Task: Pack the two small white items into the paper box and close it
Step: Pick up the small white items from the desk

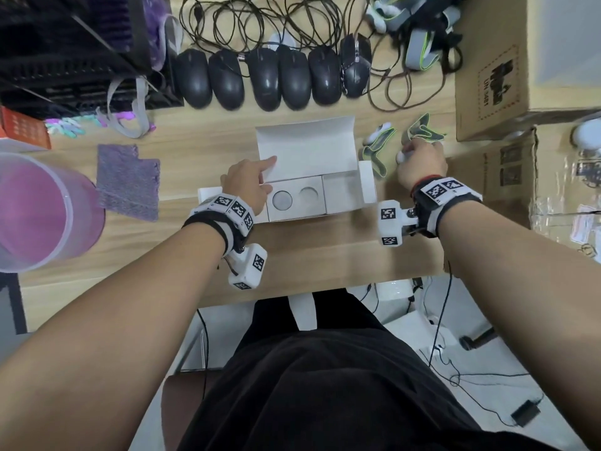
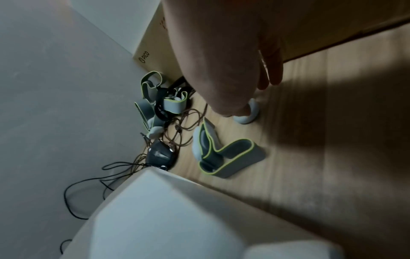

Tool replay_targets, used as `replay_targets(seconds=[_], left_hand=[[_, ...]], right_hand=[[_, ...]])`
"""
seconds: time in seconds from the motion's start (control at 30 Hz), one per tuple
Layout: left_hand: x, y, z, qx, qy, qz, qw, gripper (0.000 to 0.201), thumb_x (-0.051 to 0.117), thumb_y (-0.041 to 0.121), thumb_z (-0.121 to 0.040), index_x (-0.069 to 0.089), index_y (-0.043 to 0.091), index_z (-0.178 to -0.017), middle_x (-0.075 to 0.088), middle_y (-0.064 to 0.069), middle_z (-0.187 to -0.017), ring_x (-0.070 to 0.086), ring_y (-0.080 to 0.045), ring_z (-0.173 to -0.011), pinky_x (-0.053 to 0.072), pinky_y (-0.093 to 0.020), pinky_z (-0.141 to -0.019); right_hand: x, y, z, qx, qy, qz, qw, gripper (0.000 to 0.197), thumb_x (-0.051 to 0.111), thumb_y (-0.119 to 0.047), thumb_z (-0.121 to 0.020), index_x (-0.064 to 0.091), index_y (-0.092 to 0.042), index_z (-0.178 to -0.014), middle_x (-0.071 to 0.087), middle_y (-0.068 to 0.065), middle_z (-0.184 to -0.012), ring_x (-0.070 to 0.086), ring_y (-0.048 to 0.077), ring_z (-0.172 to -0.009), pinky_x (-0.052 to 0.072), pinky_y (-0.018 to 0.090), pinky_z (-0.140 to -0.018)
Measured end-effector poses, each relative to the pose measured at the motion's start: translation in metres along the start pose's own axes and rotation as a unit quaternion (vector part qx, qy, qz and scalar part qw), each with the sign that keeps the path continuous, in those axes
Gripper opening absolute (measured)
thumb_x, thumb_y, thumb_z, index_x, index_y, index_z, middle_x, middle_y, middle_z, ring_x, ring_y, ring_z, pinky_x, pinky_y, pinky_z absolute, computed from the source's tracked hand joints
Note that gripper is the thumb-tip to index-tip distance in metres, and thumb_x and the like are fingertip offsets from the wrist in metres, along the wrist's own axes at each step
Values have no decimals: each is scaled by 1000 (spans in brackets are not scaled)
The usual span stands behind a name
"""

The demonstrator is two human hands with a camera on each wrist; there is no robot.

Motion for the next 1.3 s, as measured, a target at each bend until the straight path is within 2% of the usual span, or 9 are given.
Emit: replay_targets(seconds=[0.13,0.37,0.43,0.57,0.87,0.97,1.03,1.13,1.3], left_hand=[[1,3,0,-5,-3,-10,1000,57,65,9,-93,52,36,-141,54,1,-94,54,-25,-92,43,-46,-102],[1,7,1,-7,-5,-23,1000,57,64,11,-94,50,37,-143,54,1,-96,51,-22,-92,42,-44,-102],[2,5,1,-7,-5,-22,1000,57,64,11,-94,50,36,-143,54,0,-97,51,-22,-93,41,-44,-103],[3,5,2,-5,-4,-26,1000,56,64,11,-94,50,36,-143,55,-1,-99,52,-24,-97,41,-44,-103],[2,5,3,-3,-9,-31,999,57,63,12,-95,49,37,-144,55,1,-98,48,-20,-93,40,-43,-104],[-1,6,5,-4,-4,-30,1000,56,63,12,-95,49,37,-143,55,1,-98,50,-21,-92,41,-43,-103],[-3,7,6,-6,-2,-28,1000,55,63,12,-95,50,37,-143,55,1,-98,51,-22,-93,41,-43,-103],[-4,9,9,-6,8,-15,1000,54,64,10,-94,53,36,-141,58,-1,-102,56,-28,-100,41,-44,-104],[-6,7,11,-6,27,-5,1000,55,65,9,-92,54,35,-140,59,-1,-101,56,-27,-102,41,-43,-104]], right_hand=[[5,2,1,-10,3,1,1000,25,55,-14,-90,61,-15,-114,47,16,-129,55,39,-111,41,36,-97],[11,7,0,-16,-18,15,1000,9,69,-18,-83,67,-14,-91,57,12,-121,60,34,-103,45,32,-86],[9,9,1,-3,-11,-9,1000,21,71,-18,-81,63,-14,-100,61,8,-112,61,33,-104,44,32,-81],[7,10,4,-3,-3,-39,999,51,79,-23,-74,53,-14,-117,61,11,-120,59,33,-109,46,37,-89],[4,9,13,14,-65,-77,995,22,78,-21,-73,64,-17,-90,68,11,-104,63,29,-96,41,27,-72],[-24,-17,17,-59,-10,-118,991,16,74,-26,-78,67,-13,-83,71,13,-90,64,30,-86,45,30,-69],[-47,-48,26,-117,2,-156,981,16,71,-28,-83,70,-14,-92,73,7,-88,68,25,-84,54,35,-77],[-63,-101,53,-217,-67,-182,957,20,70,-25,-89,70,-17,-107,73,-2,-91,72,10,-74,59,26,-72],[-9,-149,103,-319,-179,-36,930,15,76,-30,-82,68,-21,-91,63,-6,-81,58,9,-71,45,18,-61]])
Point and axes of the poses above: each hand's wrist, its own z-axis away from the middle knuckle, its own x-axis out of the palm, y = z × x, the point moved 4 cm from there along -z, towards the middle knuckle
